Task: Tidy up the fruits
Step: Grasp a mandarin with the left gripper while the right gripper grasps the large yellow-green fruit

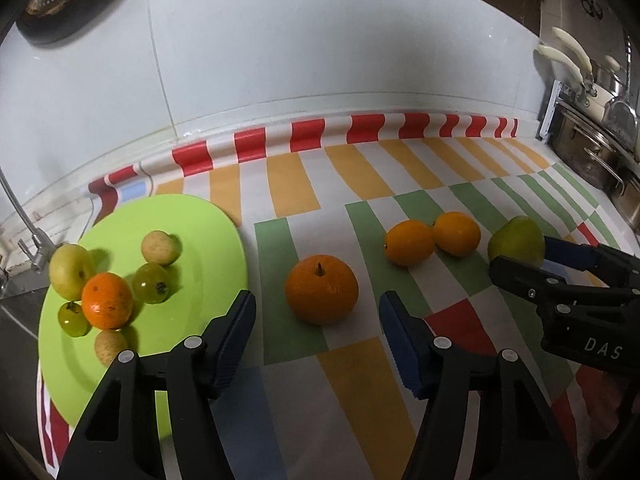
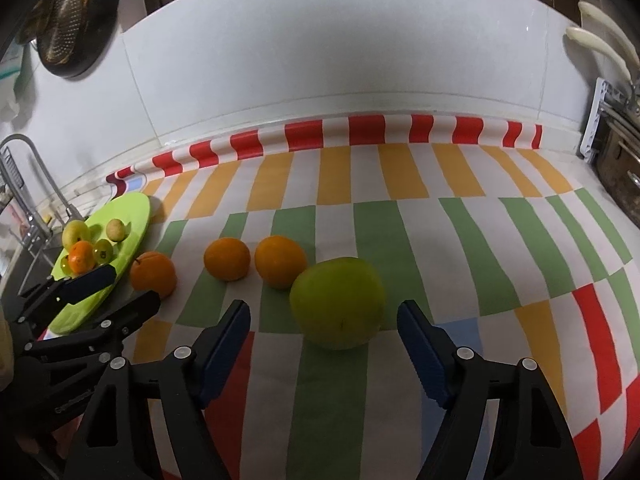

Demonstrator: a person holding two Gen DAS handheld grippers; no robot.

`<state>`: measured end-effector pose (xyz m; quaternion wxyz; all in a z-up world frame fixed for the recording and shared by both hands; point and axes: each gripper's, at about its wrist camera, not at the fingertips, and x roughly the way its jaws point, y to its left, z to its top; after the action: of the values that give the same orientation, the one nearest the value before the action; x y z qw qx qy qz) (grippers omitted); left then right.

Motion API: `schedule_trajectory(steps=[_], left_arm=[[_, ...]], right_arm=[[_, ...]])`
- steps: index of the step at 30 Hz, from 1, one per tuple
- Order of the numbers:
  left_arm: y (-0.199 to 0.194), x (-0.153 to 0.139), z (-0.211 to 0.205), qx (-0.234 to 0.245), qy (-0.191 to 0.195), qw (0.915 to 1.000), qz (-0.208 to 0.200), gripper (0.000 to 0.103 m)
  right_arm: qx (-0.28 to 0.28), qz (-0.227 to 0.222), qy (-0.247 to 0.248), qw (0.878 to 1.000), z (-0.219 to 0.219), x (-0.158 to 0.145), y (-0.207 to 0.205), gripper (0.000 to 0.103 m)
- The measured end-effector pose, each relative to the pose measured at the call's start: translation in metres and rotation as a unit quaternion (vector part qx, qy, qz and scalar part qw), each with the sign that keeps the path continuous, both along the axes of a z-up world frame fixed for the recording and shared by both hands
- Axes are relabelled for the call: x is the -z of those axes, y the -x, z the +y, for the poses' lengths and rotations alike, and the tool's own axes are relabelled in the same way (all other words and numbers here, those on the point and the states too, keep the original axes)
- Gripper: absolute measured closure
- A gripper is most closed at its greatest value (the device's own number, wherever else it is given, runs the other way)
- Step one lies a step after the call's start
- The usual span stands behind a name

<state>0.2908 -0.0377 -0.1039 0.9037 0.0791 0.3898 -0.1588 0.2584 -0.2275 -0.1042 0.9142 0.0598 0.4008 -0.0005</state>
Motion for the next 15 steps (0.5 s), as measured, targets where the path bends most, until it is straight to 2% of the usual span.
schedule_trajectory(steps=[7,12,15], left_arm=[[-0.013,0.008,-0.005,0.004,-0.002,1.0000,0.009,0.048],[-0.016,0.010,-0.007,0.008,-0.001,0.9999,0.015,0.061],[-0.016,0.009,-0.009,0.011,-0.005,0.9998,0.013,0.061]], right_arm=[[0.000,0.013,-0.005,1.000,-0.002,0.009,-0.010,0.038],[0.001,0.017,-0.004,1.000,-0.004,0.013,-0.011,0.047],[0.001,0.015,0.001,1.000,-0.004,0.012,-0.010,0.051]])
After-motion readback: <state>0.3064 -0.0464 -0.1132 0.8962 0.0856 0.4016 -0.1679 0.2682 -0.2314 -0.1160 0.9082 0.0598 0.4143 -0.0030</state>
